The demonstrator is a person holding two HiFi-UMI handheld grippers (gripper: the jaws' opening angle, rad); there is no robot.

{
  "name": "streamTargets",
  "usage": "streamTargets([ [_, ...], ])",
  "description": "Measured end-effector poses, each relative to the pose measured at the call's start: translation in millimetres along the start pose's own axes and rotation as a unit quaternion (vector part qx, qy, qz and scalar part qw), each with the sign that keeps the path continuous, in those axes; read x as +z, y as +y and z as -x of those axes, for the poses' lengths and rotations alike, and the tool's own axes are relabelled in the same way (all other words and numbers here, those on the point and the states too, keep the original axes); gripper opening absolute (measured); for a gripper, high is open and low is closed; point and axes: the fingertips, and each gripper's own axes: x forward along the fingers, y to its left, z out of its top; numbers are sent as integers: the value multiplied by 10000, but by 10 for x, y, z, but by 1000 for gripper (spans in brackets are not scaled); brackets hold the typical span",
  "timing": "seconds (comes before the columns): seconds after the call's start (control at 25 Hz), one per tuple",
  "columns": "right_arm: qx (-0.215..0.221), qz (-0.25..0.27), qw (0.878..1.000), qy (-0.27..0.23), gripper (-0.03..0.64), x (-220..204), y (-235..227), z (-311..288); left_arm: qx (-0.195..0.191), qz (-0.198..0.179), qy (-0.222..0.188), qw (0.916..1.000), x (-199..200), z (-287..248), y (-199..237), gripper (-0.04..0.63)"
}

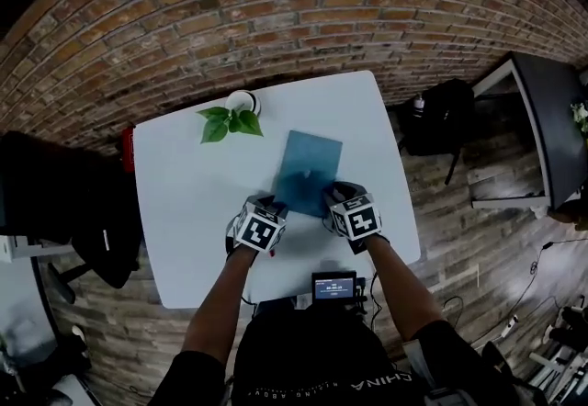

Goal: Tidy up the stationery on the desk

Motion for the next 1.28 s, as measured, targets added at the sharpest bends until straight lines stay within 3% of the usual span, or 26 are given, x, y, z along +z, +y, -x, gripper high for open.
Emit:
streamTargets([
  [0.68, 358, 481, 9979, 235, 138, -192, 526, 5, -7, 853, -30, 9963, -729, 310, -373, 147],
  [1.28, 496, 486, 9973, 223, 140, -136, 1168, -191, 267, 999, -75, 9946, -1185, 637, -10, 147],
])
